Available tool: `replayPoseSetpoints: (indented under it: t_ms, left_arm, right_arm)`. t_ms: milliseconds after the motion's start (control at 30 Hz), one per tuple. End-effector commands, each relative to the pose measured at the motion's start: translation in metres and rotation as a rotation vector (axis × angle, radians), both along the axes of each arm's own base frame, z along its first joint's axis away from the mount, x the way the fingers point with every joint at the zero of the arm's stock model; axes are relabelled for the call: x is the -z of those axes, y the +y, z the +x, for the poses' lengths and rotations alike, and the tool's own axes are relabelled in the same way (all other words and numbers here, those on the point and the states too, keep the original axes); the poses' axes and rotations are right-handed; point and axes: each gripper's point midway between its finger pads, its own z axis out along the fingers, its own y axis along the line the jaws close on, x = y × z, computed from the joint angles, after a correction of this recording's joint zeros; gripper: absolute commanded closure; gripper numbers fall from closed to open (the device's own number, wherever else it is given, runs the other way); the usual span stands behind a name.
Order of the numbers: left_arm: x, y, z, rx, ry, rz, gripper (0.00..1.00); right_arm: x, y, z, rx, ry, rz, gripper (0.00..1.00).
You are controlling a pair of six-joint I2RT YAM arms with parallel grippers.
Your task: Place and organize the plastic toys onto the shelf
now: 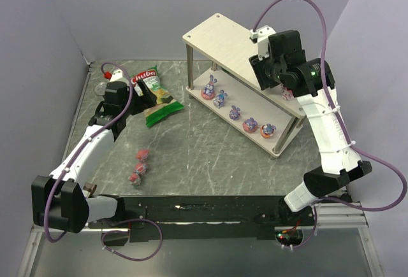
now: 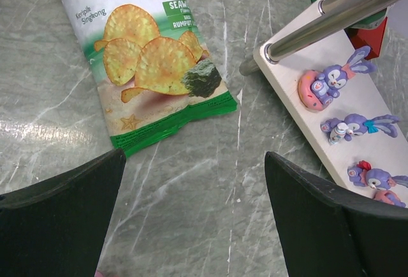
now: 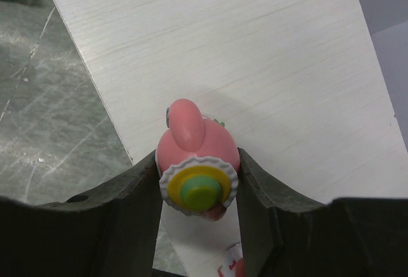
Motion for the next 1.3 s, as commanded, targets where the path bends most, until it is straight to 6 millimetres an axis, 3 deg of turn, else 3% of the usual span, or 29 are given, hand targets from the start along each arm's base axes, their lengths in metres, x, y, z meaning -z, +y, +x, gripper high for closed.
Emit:
replayPoseSetpoints:
  t_ms: [0, 300, 867, 1133, 1267]
  left_arm:
    - [-0.026, -0.006, 0.009, 0.016, -0.069, -0.030, 0.04]
    - [-0.023, -0.007, 0.010, 0.016, -0.061, -0.028, 0.04]
    - [-0.018, -0.006, 0.007, 0.017, -0.053, -0.029, 0.04]
    - [-0.020, -0.006, 0.009, 0.016, -0.058, -0.029, 0.04]
    - [-0.021, -0.007, 0.009, 0.018, -0.060, -0.027, 0.04]
  right_arm:
    - [-0.012, -0.009, -0.009, 0.000, -0.039, 0.011, 0.82]
    - [-0.016, -0.008, -0.018, -0.017, -0.048, 0.036, 0.66]
    - [-0.016, -0.012, -0.012, 0.007, -0.052, 0.015, 0.31]
    - [-0.027, -0.014, -0.013, 0.006, -0.092, 0.024, 0.17]
    - [-0.044, -0.011, -0.013, -0.004, -0.144, 0.043, 0.11]
